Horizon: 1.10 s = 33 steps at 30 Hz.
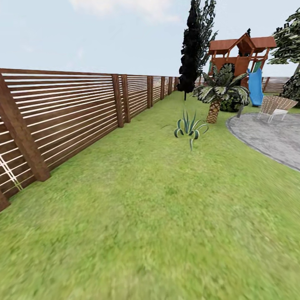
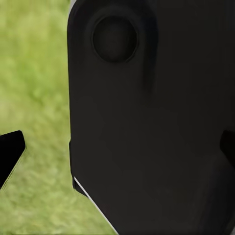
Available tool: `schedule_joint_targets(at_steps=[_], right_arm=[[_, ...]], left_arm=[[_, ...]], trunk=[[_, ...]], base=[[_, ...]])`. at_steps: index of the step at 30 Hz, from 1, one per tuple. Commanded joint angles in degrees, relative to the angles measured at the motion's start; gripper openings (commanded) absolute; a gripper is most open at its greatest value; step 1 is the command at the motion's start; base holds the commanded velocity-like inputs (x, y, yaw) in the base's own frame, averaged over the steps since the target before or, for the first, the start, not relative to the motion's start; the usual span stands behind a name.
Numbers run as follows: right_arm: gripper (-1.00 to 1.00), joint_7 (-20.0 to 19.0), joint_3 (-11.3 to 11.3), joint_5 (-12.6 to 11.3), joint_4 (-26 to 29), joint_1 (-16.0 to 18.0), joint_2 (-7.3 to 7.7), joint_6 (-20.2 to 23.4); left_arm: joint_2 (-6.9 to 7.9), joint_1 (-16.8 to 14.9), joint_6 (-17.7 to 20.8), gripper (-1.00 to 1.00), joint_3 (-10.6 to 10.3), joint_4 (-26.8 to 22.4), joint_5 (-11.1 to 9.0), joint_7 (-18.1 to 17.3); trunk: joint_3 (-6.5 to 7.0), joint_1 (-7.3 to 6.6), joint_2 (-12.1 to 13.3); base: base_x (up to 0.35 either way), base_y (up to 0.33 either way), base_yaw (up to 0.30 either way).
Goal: Take the three Easter eggs out of the wicker basket on the lawn in the garden, then place them on the lawn next to a single tree (choose any tree) so that all three eggs are next to the same tree and none are left in the basket.
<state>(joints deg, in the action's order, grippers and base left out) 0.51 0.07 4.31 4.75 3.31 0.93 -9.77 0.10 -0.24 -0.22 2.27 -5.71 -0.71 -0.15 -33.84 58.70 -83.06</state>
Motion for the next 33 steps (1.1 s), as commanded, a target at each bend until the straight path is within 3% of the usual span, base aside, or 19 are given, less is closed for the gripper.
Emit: schedule_joint_targets(at_steps=[1,33], right_arm=[[1.0,0.04,-0.01,0.48,-0.06,0.03,0.08,-0.16],[1.0,0.02,0.02,0.45,-0.09,0.03,-0.05,-0.16]], left_arm=[[-0.01,-0.02,-0.03,1.0,0.2,0.0,-0.08,-0.01],[-0.01,-0.02,-0.04,1.0,0.29,0.0,-0.08,0.15]], trunk=[[-0.05,0.03,-0.02],[-0.05,0.03,-0.02]], base=[[0.325,0.069,0.0],[0.325,0.07,0.0]])
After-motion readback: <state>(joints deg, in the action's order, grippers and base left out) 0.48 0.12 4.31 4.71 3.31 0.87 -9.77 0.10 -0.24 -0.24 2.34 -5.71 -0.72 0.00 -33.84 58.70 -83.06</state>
